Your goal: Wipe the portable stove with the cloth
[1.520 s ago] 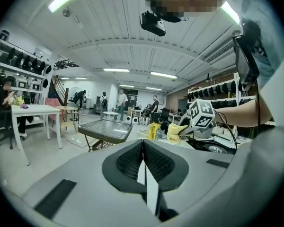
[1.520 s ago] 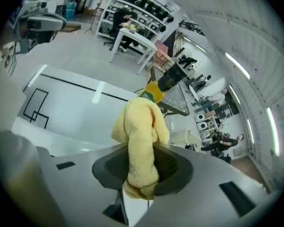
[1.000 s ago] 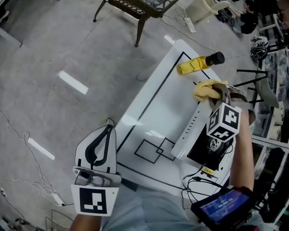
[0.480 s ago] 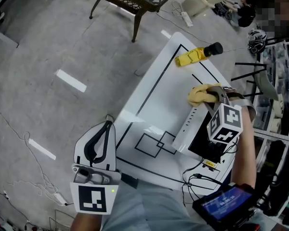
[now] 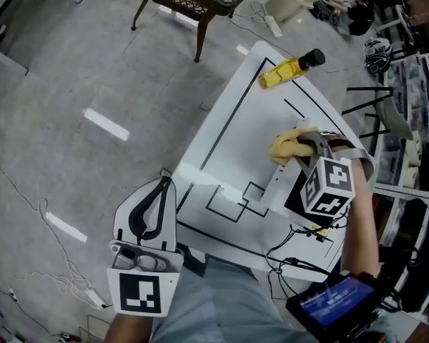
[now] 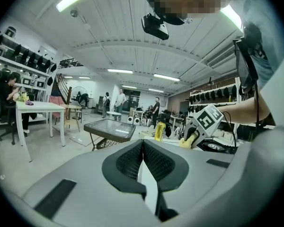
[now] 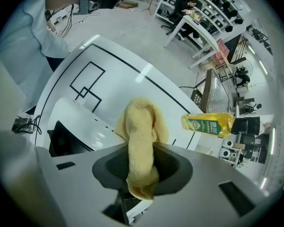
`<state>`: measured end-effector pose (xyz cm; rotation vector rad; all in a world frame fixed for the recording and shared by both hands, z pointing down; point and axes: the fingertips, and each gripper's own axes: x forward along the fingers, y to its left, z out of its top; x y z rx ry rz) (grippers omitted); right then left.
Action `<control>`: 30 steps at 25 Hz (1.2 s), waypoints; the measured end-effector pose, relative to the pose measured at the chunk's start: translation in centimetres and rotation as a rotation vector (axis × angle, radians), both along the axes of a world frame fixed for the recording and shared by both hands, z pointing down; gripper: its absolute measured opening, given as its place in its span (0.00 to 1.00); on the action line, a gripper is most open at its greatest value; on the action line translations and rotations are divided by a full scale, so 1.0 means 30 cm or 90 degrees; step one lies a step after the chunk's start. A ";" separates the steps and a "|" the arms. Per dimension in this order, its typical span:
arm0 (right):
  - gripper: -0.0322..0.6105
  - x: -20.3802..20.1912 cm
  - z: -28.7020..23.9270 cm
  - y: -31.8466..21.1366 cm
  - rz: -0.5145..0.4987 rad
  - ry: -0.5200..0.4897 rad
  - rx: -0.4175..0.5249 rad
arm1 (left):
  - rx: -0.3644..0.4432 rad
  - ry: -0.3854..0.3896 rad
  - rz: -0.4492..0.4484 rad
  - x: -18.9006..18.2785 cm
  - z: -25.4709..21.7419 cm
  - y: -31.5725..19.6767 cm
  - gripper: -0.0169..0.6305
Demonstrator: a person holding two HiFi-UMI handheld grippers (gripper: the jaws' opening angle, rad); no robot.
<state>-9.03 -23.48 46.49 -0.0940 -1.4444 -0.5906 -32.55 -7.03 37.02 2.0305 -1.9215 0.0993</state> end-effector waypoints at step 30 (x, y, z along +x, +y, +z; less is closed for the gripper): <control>0.24 0.000 -0.035 0.570 -0.033 -0.042 -0.061 | 0.067 -0.030 0.008 0.130 -0.125 0.427 0.05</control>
